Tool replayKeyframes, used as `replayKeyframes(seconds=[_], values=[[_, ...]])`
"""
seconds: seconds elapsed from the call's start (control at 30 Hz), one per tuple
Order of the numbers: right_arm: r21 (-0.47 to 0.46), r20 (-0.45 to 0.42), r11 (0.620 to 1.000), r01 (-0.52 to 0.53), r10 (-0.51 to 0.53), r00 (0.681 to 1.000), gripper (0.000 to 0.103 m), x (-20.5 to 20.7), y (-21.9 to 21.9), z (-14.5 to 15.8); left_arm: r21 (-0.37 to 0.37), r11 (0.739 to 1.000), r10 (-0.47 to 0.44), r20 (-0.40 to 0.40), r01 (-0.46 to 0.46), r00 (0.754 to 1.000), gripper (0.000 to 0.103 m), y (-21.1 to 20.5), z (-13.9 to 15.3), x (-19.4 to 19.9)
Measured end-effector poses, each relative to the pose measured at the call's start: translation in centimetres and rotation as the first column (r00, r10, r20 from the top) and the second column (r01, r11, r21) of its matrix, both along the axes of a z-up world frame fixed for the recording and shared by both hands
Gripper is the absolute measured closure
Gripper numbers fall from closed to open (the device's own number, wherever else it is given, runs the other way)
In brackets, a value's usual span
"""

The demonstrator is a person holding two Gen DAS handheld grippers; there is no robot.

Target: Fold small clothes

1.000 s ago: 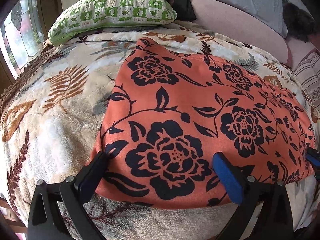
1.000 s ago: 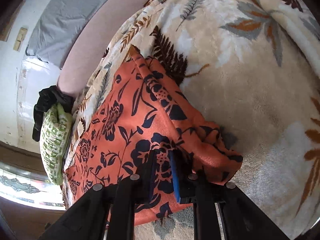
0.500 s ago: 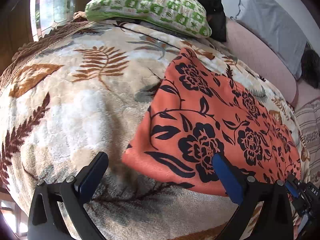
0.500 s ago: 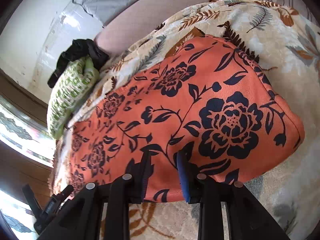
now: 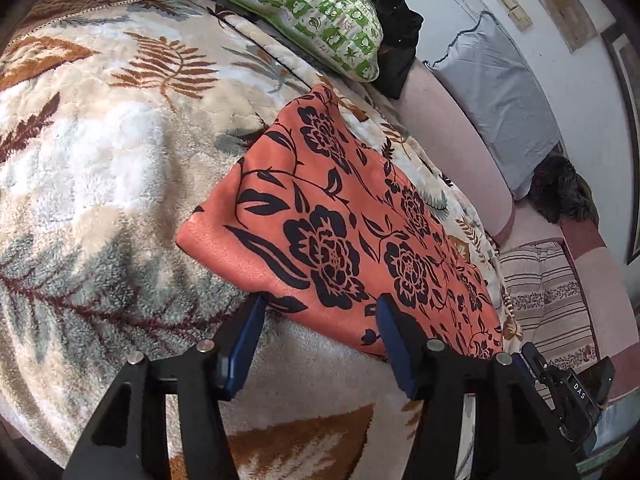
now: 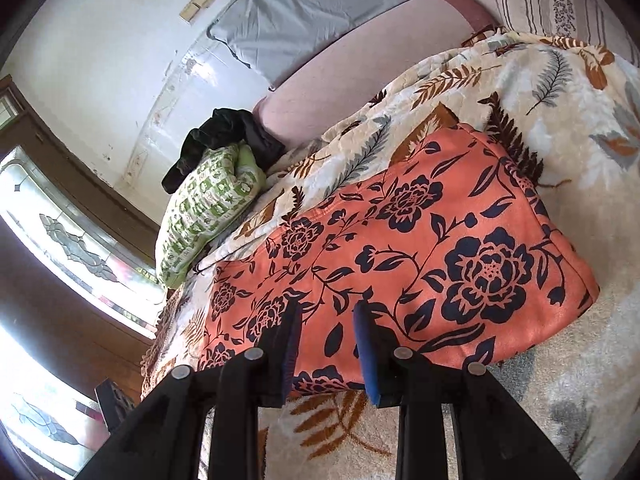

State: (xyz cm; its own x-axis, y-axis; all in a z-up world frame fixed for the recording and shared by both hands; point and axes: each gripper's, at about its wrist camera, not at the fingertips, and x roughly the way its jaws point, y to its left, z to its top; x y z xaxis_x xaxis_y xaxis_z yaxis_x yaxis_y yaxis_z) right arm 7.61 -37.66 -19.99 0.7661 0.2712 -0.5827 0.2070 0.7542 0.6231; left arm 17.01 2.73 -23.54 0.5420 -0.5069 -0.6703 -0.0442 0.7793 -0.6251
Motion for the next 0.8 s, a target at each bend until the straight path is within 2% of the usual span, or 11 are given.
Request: replayKeyframes(seconds=[0.07,0.17,0.43,0.53,0.57,0.6,0.63,0.67,0.77,0.8], values=[[-0.008,0.002,1.0,-0.001,0.001,1.0,0.073,0.1,0.1,-0.1,-0.038,0.999,0.022,-0.034,-0.024,0.999,0.046,0.0,-0.9,0.7],[-0.002,0.001,1.0,-0.002,0.002,1.0,0.073,0.2,-0.2,-0.2,-0.071,0.994,0.083,-0.018,-0.084,0.996,0.044,0.2,-1.2,0.8],[0.008,-0.009,1.0,-0.021,0.021,1.0,0.073,1.1,0.0,-0.9,-0.079,0.984,0.157,-0.01,-0.157,0.988,0.041,0.7,-1.2,2.3],[-0.033,-0.02,0.999,-0.022,0.022,1.0,0.073,1.5,0.5,-1.1,-0.127,0.972,0.2,-0.01,-0.199,0.98,0.047,1.0,-1.2,2.7],[-0.039,-0.022,0.999,-0.03,0.029,0.999,0.073,1.7,0.7,-1.2,-0.126,0.972,0.201,0.008,-0.198,0.98,0.058,0.8,-1.0,2.7],[-0.045,-0.026,0.998,-0.037,0.036,0.999,0.073,1.8,0.9,-1.3,-0.104,0.977,0.191,0.029,-0.187,0.981,0.065,0.4,-0.6,2.7],[-0.057,-0.032,0.998,-0.041,0.039,0.999,0.073,2.0,1.2,-1.4,-0.073,0.982,0.176,0.053,-0.172,0.983,0.078,-0.1,-0.2,2.7],[-0.066,-0.036,0.997,-0.045,0.042,0.998,0.073,2.2,1.4,-1.5,-0.05,0.986,0.164,0.076,-0.16,0.984,0.082,-0.5,0.1,2.6],[-0.069,-0.046,0.995,-0.068,0.065,0.997,0.073,2.8,2.2,-1.9,-0.011,0.989,0.146,0.106,-0.145,0.984,0.081,-1.0,0.6,2.8],[-0.071,-0.053,0.995,-0.075,0.071,0.996,0.073,3.1,2.5,-2.1,0.0,0.989,0.146,0.1,-0.147,0.984,0.078,-1.1,0.5,2.9]])
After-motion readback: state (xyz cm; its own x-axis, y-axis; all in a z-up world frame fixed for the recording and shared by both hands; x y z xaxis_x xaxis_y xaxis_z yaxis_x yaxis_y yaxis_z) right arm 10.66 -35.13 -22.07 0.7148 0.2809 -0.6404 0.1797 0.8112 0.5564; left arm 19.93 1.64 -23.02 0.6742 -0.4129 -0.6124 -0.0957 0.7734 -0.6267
